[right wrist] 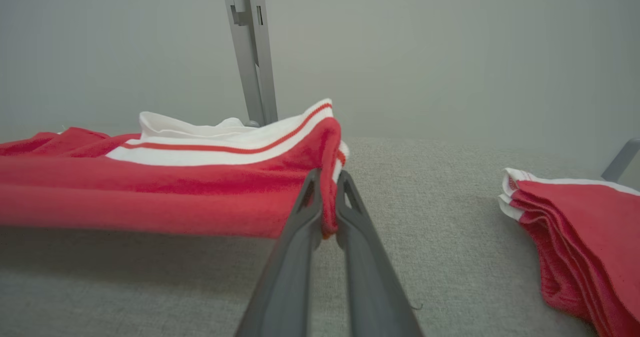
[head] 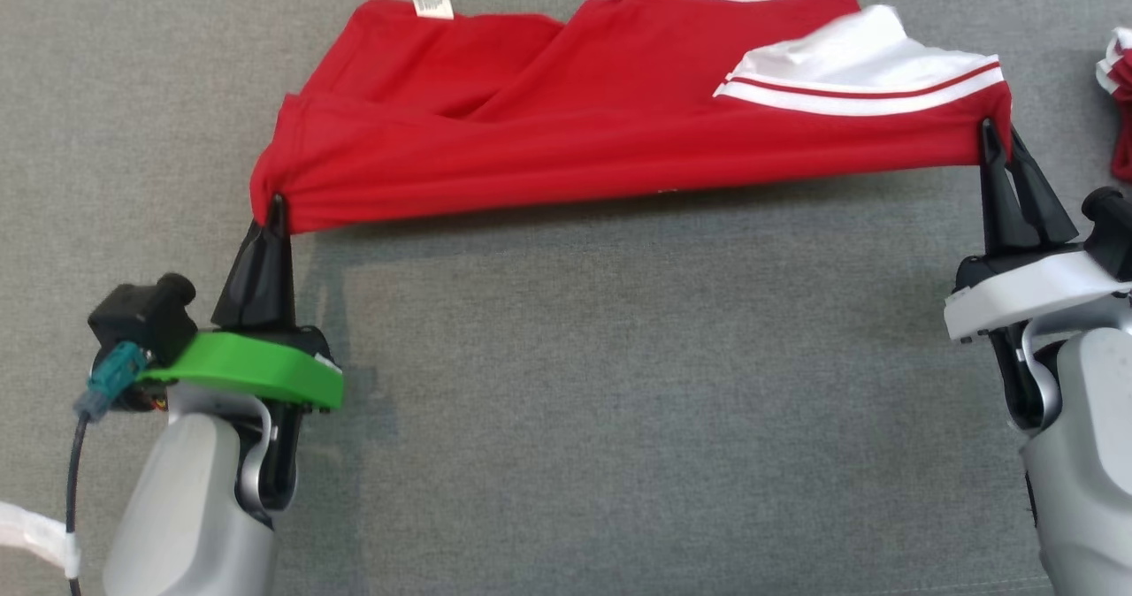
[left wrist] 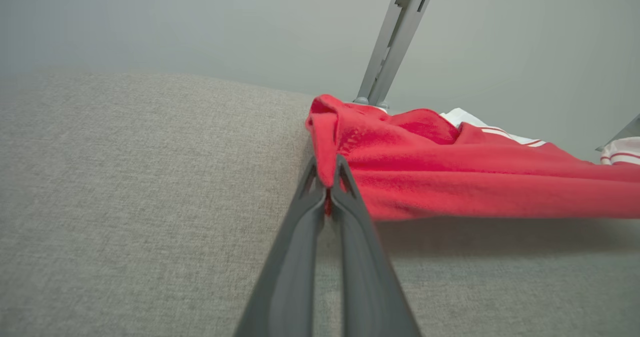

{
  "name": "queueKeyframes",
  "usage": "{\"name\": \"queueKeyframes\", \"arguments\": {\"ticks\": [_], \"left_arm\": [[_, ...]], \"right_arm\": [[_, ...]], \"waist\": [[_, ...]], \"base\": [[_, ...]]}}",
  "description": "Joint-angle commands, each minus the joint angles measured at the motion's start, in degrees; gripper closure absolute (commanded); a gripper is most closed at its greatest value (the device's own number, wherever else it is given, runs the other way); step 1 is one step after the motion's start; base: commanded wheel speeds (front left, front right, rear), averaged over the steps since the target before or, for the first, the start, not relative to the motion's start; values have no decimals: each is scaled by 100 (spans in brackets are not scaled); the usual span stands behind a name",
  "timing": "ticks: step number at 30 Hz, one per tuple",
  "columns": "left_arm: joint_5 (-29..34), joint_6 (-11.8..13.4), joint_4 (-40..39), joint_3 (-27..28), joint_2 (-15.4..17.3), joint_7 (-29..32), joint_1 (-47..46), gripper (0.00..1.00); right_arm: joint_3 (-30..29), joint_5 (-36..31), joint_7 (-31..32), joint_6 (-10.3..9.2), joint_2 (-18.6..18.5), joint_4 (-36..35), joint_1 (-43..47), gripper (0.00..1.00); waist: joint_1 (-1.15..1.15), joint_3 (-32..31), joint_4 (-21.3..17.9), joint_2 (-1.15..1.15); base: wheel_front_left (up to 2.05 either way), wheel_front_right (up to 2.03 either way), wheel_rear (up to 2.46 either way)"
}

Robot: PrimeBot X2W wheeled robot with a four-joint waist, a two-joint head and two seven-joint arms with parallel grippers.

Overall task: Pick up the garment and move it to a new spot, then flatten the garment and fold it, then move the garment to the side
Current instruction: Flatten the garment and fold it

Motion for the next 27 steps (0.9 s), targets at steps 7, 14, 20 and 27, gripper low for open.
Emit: {"name": "queueKeyframes", "arguments": {"ticks": [7,14,20,27], "left_arm": [[256,13,49,71,-209,2,1174,100],[398,13,325,105,-511,2,2084,100],[601,13,160,352,-628,2,2114,0],[910,11,-125,617,-618,2,1366,0]], "right_arm": [[109,483,1,-14,-221,83,1016,100],[-77,536,1,-15,12,153,2143,100],[-132,361,1,-14,98,95,2336,0],[-245,58,1,-13,75,-173,1769,0]], "waist": [[0,-837,10,0],[0,-910,45,0],[0,-801,53,0],[0,-468,70,0]], "base": [[0,0,0],[0,0,0],[0,0,0],[0,0,0]]}}
